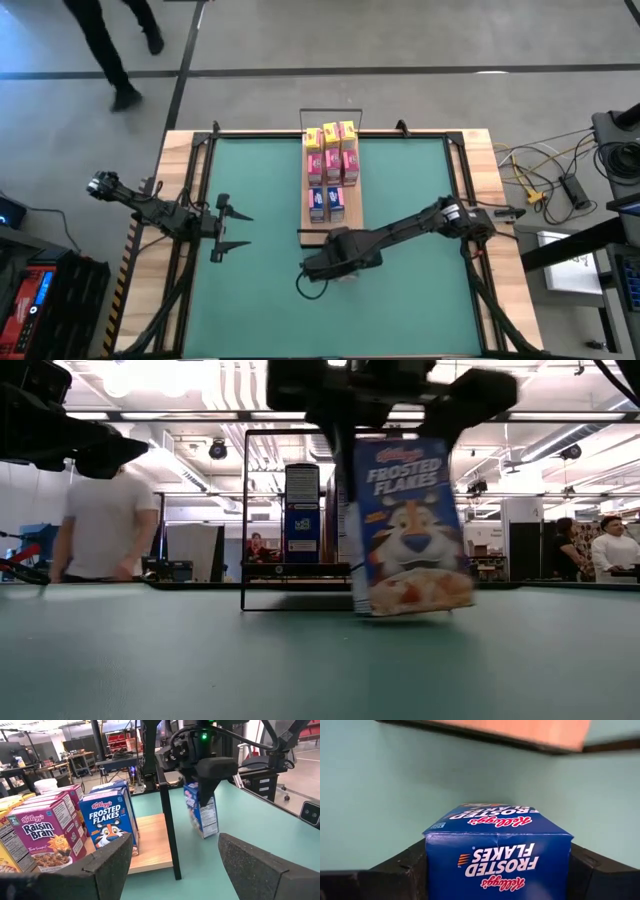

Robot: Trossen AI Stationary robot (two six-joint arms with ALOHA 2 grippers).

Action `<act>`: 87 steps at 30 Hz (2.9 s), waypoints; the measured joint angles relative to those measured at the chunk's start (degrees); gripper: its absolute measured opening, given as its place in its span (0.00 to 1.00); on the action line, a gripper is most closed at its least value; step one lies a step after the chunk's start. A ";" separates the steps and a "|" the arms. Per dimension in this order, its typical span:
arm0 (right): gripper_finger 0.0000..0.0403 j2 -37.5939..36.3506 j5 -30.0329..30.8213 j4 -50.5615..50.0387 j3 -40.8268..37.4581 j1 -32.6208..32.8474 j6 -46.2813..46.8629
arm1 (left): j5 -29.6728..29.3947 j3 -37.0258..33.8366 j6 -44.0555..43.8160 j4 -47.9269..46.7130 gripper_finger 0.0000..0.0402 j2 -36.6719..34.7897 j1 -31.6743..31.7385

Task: Stack cereal on shelf
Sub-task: Put the blue cereal box on the shelf aligned with the other blue cereal boxes

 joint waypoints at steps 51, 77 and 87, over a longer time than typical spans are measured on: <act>0.69 -48.34 26.51 -2.15 -43.69 -2.01 -43.58 | -0.01 0.00 0.00 0.00 0.69 0.04 0.00; 0.69 -43.10 5.76 25.70 -43.26 -20.58 -100.12 | -0.01 0.00 0.00 0.02 0.69 0.13 0.01; 0.69 -38.34 0.22 27.63 -41.00 -23.01 -104.64 | 0.00 0.00 0.00 0.00 0.69 0.11 0.00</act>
